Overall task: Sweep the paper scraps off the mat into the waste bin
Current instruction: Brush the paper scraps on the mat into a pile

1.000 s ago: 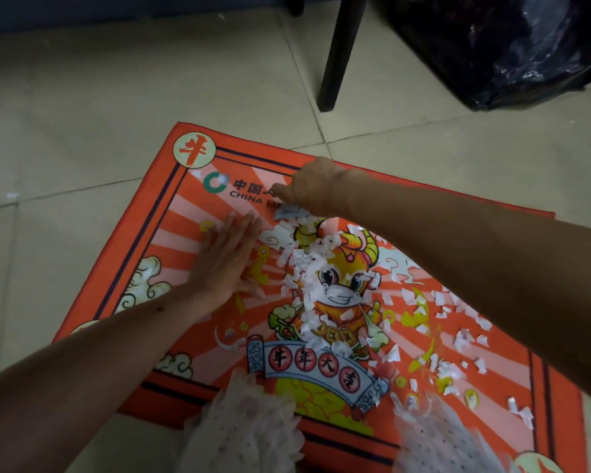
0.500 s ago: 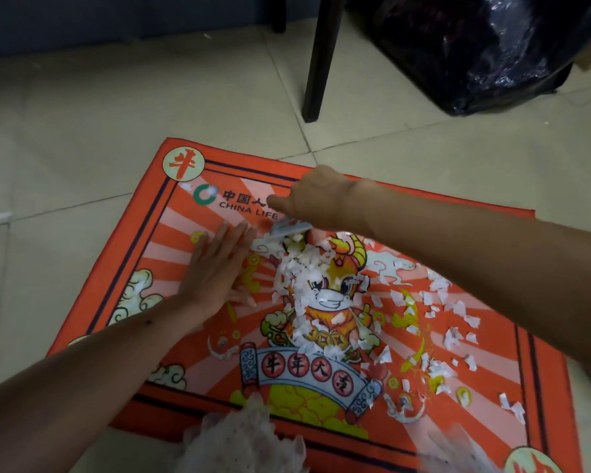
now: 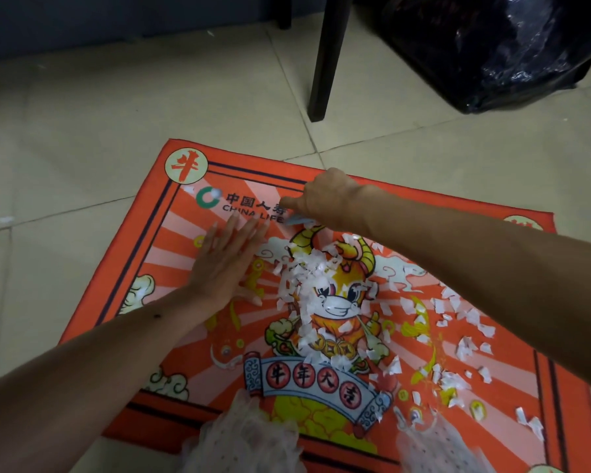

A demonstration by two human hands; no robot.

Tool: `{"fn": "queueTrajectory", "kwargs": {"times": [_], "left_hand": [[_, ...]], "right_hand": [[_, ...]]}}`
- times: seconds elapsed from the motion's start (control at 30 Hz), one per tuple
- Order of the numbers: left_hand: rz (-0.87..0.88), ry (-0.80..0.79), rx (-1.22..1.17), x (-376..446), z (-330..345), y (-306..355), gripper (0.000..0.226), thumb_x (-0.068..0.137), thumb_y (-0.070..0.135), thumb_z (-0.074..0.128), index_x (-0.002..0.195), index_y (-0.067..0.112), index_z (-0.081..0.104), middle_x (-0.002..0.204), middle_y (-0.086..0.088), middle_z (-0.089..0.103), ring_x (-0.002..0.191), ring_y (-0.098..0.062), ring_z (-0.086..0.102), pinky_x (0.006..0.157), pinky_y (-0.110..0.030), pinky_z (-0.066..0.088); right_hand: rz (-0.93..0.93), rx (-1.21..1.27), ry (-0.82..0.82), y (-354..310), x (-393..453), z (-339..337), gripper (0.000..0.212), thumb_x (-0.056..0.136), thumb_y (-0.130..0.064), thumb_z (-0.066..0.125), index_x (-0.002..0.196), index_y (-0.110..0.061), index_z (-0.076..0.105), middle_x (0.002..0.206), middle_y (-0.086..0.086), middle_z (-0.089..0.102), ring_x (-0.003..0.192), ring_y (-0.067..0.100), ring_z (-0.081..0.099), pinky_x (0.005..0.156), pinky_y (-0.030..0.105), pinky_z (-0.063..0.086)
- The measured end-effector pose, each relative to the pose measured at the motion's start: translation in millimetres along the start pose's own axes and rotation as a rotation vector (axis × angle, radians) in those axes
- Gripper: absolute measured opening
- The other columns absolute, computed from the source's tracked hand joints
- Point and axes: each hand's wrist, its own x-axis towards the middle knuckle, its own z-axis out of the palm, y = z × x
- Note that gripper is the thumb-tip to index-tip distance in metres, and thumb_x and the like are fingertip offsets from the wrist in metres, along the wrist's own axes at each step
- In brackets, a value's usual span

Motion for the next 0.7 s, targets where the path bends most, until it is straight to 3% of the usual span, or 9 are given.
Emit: {"fn": "queueTrajectory", "kwargs": {"times": [0.2, 0.33, 0.43, 0.53, 0.6, 0.7], "left_hand": [[-0.018, 0.003, 0.014, -6, -4, 7, 0.143, 0.055, 0.076, 0.066, 0.15, 0.025, -0.028, 0.159, 0.0, -0.028, 0.147, -0.029, -0.025, 0.12, -0.049, -0.01], [-0.006, 0.002, 0.001, -11, -6, 10, 0.142, 0.055, 0.072, 0.069, 0.15, 0.025, -0.026, 0.16, 0.0, -0.027, 0.146, -0.028, -0.026, 0.119, -0.049, -0.011], [0.019, -0.009, -0.011, -5, -12, 7, 0.142, 0.053, 0.074, 0.068, 0.151, 0.026, -0.023, 0.161, -0.001, -0.023, 0.146, -0.028, -0.026, 0.119, -0.048, -0.012], [0.08, -0.032, -0.017, 5, -18, 2, 0.138, 0.058, 0.069, 0.071, 0.151, 0.028, -0.023, 0.159, -0.001, -0.028, 0.144, -0.027, -0.031, 0.115, -0.044, -0.019], [0.124, -0.064, -0.006, 10, -19, -4, 0.136, 0.061, 0.065, 0.072, 0.149, 0.032, -0.026, 0.157, 0.0, -0.032, 0.143, -0.027, -0.033, 0.113, -0.043, -0.021], [0.152, -0.073, -0.023, 22, -17, -16, 0.138, 0.056, 0.069, 0.073, 0.15, 0.035, -0.023, 0.158, 0.001, -0.031, 0.144, -0.027, -0.032, 0.113, -0.043, -0.02]], "right_hand": [[-0.118, -0.008, 0.013, -13, -23, -6, 0.065, 0.099, -0.009, 0.04, 0.154, -0.025, 0.009, 0.096, 0.004, 0.056, 0.069, 0.019, 0.045, 0.047, 0.026, 0.028], [-0.051, 0.004, 0.01, -7, -38, -7, 0.069, 0.098, -0.008, 0.044, 0.153, -0.025, 0.007, 0.069, 0.001, 0.037, 0.054, 0.016, 0.037, 0.046, 0.026, 0.028], [0.008, 0.02, 0.045, 20, -49, -9, 0.062, 0.1, -0.016, 0.041, 0.152, -0.026, 0.01, 0.091, 0.006, 0.058, 0.077, 0.024, 0.058, 0.057, 0.031, 0.035], [0.111, 0.04, 0.06, 55, -55, -7, 0.056, 0.101, -0.021, 0.037, 0.152, -0.027, 0.014, 0.113, 0.012, 0.06, 0.099, 0.033, 0.061, 0.065, 0.032, 0.037], [0.207, 0.053, 0.031, 74, -51, 2, 0.061, 0.099, -0.013, 0.04, 0.152, -0.028, 0.013, 0.111, 0.012, 0.06, 0.095, 0.032, 0.061, 0.064, 0.032, 0.036], [0.29, 0.084, -0.025, 93, -38, 19, 0.062, 0.099, -0.014, 0.044, 0.152, -0.027, 0.015, 0.084, 0.007, 0.055, 0.07, 0.025, 0.052, 0.055, 0.031, 0.036]]}}
